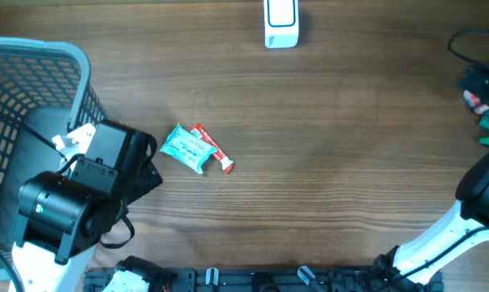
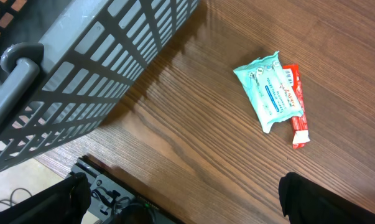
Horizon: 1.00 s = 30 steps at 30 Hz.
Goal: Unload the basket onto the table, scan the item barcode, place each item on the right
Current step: 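Swing the tissue box past the scanner and drop it right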
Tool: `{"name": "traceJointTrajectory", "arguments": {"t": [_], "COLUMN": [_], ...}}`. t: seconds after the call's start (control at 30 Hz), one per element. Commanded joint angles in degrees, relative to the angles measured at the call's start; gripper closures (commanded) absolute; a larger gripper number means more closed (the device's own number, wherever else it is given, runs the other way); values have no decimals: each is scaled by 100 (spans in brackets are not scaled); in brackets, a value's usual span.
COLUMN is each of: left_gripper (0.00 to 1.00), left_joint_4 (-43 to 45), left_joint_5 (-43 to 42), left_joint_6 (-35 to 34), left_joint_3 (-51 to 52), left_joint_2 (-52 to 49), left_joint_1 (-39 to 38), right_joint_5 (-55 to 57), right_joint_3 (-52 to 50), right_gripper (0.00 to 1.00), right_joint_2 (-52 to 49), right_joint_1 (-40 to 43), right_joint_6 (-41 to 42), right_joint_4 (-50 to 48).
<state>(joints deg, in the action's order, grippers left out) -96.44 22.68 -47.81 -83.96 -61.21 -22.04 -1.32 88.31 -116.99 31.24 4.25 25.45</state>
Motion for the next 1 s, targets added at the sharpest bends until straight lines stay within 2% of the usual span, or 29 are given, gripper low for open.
{"name": "traceJointTrajectory", "arguments": {"t": [0.0, 0.07, 0.17, 0.27, 0.33, 0.37, 0.47, 0.5, 0.53, 0.6, 0.73, 0.8, 0.9, 0.97], "left_gripper": [0, 0, 0, 0, 0, 0, 0, 0, 0, 0, 0, 0, 0, 0], "left_joint_4": [-4, -4, -4, -4, -4, -4, -4, -4, -4, -4, -4, -4, -4, -4], "left_joint_5": [76, 76, 79, 76, 76, 76, 76, 76, 76, 79, 76, 76, 76, 76], "left_joint_6": [72, 72, 72, 72, 72, 72, 72, 72, 72, 72, 72, 72, 72, 72], "left_joint_3": [-15, -15, -13, -15, -13, -15, -13, -15, -15, -15, -15, -15, -15, -15], "left_joint_2": [13, 13, 13, 13, 13, 13, 13, 13, 13, 13, 13, 13, 13, 13], "left_joint_1": [-9, -9, -9, -9, -9, -9, -9, -9, -9, -9, -9, -9, -9, -9], "right_joint_5": [-1941, -2907, -4511, -4275, -3698, -3563, -3333, -2850, -2256, -1537, -949, -898, -898, -898], "right_joint_3": [-2, -2, -7, -15, -72, -122, -426, -546, -662, -957, -1394, -1519, -1655, -1655], "right_gripper": [0, 0, 0, 0, 12, 0, 0, 19, 31, 40, 69, 96, 96, 96], "right_joint_2": [719, 933, 953, 944, 940, 938, 907, 876, 844, 833, 774, 645, 389, 249], "right_joint_1": [-402, -737, -1543, -2761, -3574, -3987, -5351, -5766, -6116, -6714, -7519, -7613, -7613, -7613], "right_joint_6": [409, 1143, 1281, 1182, 1392, 1436, 1882, 2201, 2632, 3235, 3692, 4695, 5672, 5939], "right_joint_4": [-146, -13, 535, 1276, 1434, 1451, 1325, 1296, 1300, 1292, 901, 686, 120, -44]}}
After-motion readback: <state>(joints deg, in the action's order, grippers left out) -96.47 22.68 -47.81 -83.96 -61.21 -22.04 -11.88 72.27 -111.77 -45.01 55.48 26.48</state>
